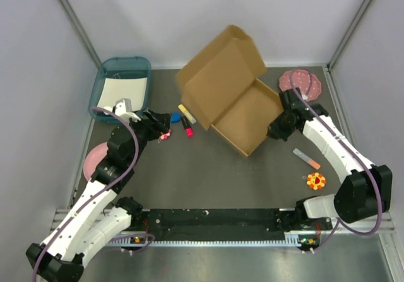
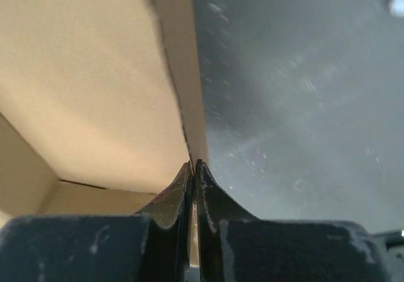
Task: Fold the paper box
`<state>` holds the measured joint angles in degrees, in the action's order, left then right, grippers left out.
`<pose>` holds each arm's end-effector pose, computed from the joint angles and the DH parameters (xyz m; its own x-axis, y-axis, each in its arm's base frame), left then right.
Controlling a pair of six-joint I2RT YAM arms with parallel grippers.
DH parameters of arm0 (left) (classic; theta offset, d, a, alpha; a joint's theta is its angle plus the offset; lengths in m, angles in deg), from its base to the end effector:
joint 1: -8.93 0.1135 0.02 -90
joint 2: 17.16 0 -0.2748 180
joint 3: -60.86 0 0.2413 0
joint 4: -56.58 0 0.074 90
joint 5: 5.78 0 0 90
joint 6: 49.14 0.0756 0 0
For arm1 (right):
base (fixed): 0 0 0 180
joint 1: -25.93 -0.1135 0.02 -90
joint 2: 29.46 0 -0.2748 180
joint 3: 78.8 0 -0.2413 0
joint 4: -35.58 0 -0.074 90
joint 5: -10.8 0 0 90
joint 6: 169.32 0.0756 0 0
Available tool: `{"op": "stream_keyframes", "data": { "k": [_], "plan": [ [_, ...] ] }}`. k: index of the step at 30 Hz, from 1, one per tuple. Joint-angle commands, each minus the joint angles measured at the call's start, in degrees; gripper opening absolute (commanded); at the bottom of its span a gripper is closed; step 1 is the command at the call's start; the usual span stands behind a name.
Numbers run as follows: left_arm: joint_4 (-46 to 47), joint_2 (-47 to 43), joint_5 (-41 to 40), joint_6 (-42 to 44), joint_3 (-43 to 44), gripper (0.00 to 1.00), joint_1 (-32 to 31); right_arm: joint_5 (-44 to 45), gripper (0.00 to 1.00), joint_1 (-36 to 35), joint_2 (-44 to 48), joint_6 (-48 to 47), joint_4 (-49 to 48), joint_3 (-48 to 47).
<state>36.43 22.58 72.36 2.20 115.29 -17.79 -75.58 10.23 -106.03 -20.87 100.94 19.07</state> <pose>0.1762 -0.0713 0.3363 -0.2271 -0.5701 -0.7895 0.1478 0.7811 -0.6066 0.2627 0.0689 0.2750 -0.6394 0.7037 -0.3097 0.5837 0.7065 0.4001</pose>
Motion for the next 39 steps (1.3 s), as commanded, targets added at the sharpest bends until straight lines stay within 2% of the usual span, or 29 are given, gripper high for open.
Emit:
{"op": "stream_keyframes", "data": {
  "k": [1, 5, 8, 18, 20, 21, 23, 24, 26, 27, 29, 30, 35, 37, 38, 39],
  "plan": [
    [1.6, -1.0, 0.4, -0.9, -1.7, 0.76, -0.1, -2.7, 0.00, -0.7, 1.0, 19.4, 0.5, 7.3],
    [1.7, -0.3, 0.4, -1.1, -1.9, 0.76, -0.1, -2.3, 0.00, -3.5, 3.1, 28.7, -3.0, 15.5],
    [1.7, 0.3, 0.8, -0.9, -1.6, 0.76, -0.1, -0.4, 0.00, -5.8, 4.1, 35.0, -5.8, 18.1],
    [2.4, 2.0, 1.2, -2.4, -3.4, 0.74, -0.1, 10.7, 0.00, -18.0, 0.8, 54.8, -7.4, 16.5],
    [2.2, 2.1, 1.1, -2.0, -3.4, 0.74, -0.2, 10.1, 0.00, -18.4, -2.0, 53.1, -9.7, 15.0],
    [2.1, 1.8, 0.9, -1.7, -3.2, 0.74, -0.2, 9.5, 0.14, -18.4, -2.7, 51.6, -9.8, 14.6],
    [1.6, 1.4, -0.4, -0.6, -3.3, 0.74, -0.1, 9.6, 0.24, -18.3, -3.2, 50.4, -10.4, 14.5],
    [1.5, 1.0, -0.7, -0.4, -3.4, 0.74, -0.2, 9.9, 0.33, -18.4, -3.1, 49.3, -10.6, 14.9],
    [1.6, 0.9, -1.1, 0.1, -3.5, 0.74, -0.2, 11.0, 0.40, -18.4, -2.4, 47.3, -10.7, 15.3],
    [1.7, 1.0, -1.2, 0.1, -3.6, 0.74, -0.2, 11.8, 0.48, -18.4, -1.4, 44.8, -10.8, 15.3],
    [1.8, 1.5, -1.0, 0.1, -3.6, 0.74, -0.2, 12.6, 0.54, -18.3, -0.7, 40.4, -10.7, 14.5],
    [1.7, 1.9, -0.9, 0.2, -3.5, 0.74, -0.2, 13.4, 0.62, -18.2, -0.2, 34.4, -10.6, 13.9],
    [1.3, 1.3, -1.9, 1.5, -3.6, 0.75, -0.2, 16.2, 0.71, -17.8, 5.2, 16.7, -3.3, 9.2],
    [1.3, 0.3, -2.0, 1.8, -3.7, 0.75, -0.2, 20.4, 0.71, -17.8, 10.0, 12.6, 0.8, 7.4],
    [1.1, 0.0, -2.0, 1.9, -3.9, 0.75, -0.2, 22.5, 0.71, -17.6, 12.0, 7.5, 1.4, 7.2],
    [1.0, -0.8, -1.8, 1.9, -3.9, 0.75, -0.2, 27.3, 0.71, -17.8, 14.0, 4.5, 1.6, 7.1]
  ]
}}
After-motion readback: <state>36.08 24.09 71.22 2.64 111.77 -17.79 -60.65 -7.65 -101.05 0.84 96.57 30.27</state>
